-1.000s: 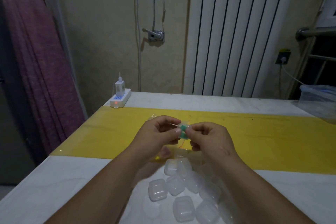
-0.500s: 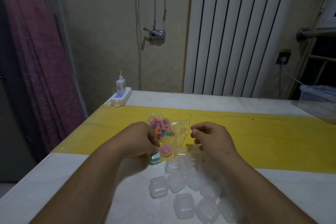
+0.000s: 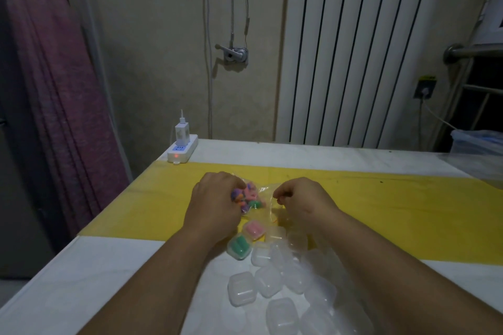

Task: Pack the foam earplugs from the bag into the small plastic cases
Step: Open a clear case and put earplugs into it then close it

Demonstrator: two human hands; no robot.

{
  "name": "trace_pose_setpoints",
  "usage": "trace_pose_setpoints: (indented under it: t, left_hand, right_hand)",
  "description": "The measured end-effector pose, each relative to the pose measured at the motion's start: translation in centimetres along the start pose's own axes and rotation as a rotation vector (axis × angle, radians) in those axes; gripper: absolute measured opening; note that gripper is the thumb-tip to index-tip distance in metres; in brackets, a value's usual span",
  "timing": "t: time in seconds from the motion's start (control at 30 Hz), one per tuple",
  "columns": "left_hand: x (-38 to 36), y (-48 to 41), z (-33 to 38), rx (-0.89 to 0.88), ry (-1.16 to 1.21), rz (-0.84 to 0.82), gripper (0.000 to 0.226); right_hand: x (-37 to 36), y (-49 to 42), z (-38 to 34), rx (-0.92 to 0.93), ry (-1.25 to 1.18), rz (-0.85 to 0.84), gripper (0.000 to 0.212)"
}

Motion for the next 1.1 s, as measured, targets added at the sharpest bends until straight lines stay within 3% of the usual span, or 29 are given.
trace_pose_setpoints:
  t: [0.13,0.27,0.4,0.53,0.67,0.83,1.1]
  left_hand:
    - [-1.2,-0.3,-0.7,-0.023,-0.038,-0.002,0.034]
    - [-1.7,-0.5,-1.5,0.026,-0.009,-0.009,0.022]
    - [-2.0,-0.6,-1.6,0.016,0.004,-0.019,0.022]
    - [-2.1,-0.7,-1.7,0.003,-0.006,-0.025,0.024]
    - [-2.2,-0.7,-1.7,0.000,-0.009,-0.035,0.025]
    - [-2.0,-0.6,-1.7,0.004,-0.013,-0.037,0.026]
    - [-1.9,-0.5,-1.4,-0.006,-0.029,-0.051,0.032]
  right_hand:
    - [-1.0,-0.5,-1.1,0.019,0.132,-0.018,0.019]
    - [-1.2,-1.1,-1.9,-0.002,0.108,0.028,0.033]
    - [-2.0,-1.9,-2.6,0.063,-0.012,0.003,0.012]
    - [-3.0,-2.6,-2.6,0.093,0.003,-0.033,0.022]
    - [-3.4,-3.0,-2.8,0.049,0.004,-0.014,0.005]
    - [-3.9,-3.3,-2.9,-0.002,0.023,0.002,0.001]
    - [-4.3,-3.1,-2.8,-0.036,-0.044,-0.011,0.009]
Point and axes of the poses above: each hand's wrist, its own y-axis away from the middle knuckle, its own x-axis out of the back of the hand, z = x × y, the point moved 4 cm from there along -y, towards the middle knuckle, and after that the axes turned 9 degrees about x, right-handed, at the moved point
